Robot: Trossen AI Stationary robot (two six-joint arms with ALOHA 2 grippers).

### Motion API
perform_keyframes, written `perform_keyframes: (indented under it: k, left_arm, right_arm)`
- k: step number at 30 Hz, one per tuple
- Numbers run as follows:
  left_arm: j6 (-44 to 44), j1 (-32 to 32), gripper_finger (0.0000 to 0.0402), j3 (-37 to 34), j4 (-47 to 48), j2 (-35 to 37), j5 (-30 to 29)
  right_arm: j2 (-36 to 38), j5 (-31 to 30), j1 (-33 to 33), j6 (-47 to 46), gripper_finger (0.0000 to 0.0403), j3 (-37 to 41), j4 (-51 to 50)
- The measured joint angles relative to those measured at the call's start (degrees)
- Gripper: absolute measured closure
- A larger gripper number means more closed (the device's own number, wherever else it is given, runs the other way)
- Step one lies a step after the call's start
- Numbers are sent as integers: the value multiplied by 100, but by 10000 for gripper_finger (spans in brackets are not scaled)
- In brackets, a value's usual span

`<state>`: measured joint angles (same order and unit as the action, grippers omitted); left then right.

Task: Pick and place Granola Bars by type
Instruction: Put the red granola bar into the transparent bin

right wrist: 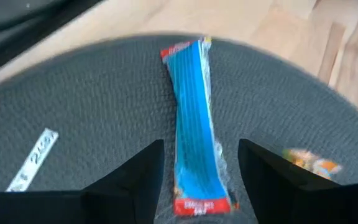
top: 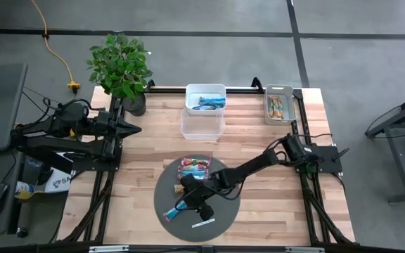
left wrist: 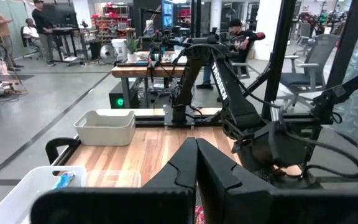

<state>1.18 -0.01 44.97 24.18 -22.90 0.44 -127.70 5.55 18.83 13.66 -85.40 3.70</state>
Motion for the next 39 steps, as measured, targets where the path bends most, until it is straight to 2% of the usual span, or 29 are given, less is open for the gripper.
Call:
perform_keyframes:
  k: [23,28,39]
  left_arm:
    - [0,0,401,0,0,1,0]
    - [1,0,401,0,-2,1,1]
    - [1,0,401,-2,-2,1,-1]
  right_arm:
    - [-81,174,-243,-148,215,-2,-142]
    - [-81,403,-234,-141,232,-2,-149]
    - [-81,390,-236,-257,288,-2,-149]
